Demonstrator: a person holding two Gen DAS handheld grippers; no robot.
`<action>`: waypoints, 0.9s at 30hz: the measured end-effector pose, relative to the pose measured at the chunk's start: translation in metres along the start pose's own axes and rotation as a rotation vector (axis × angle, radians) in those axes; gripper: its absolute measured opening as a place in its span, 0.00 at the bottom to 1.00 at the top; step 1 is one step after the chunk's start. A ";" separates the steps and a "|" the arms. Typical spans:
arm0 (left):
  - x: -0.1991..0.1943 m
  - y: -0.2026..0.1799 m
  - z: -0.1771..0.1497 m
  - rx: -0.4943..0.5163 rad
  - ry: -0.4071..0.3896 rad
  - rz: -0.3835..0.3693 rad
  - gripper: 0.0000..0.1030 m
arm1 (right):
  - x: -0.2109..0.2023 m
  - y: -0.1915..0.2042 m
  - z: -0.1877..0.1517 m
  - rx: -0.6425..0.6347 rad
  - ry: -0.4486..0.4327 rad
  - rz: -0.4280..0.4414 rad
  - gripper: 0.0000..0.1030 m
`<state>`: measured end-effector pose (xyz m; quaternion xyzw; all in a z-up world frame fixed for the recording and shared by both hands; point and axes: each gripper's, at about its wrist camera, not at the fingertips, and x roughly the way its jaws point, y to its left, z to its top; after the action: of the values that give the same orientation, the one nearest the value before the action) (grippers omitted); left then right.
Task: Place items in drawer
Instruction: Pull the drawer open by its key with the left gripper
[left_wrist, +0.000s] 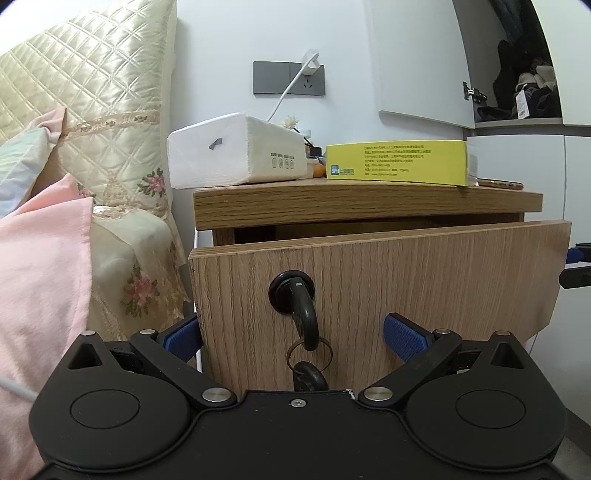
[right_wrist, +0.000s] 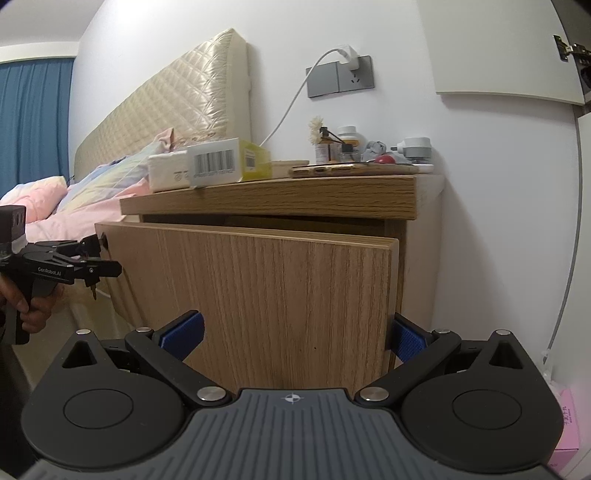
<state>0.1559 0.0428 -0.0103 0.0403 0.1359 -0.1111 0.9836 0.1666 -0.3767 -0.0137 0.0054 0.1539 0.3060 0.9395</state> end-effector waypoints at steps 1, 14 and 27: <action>-0.003 -0.001 -0.001 0.004 0.000 0.000 0.97 | -0.002 0.002 0.000 -0.002 0.003 0.003 1.00; -0.037 -0.008 -0.007 0.023 0.029 -0.013 0.97 | -0.030 0.023 -0.004 -0.047 0.056 0.040 1.00; -0.069 -0.015 -0.009 0.019 0.076 -0.022 0.98 | -0.063 0.045 -0.015 -0.033 0.051 0.053 1.00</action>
<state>0.0851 0.0431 -0.0005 0.0522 0.1724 -0.1214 0.9761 0.0889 -0.3778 -0.0050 -0.0139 0.1726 0.3334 0.9268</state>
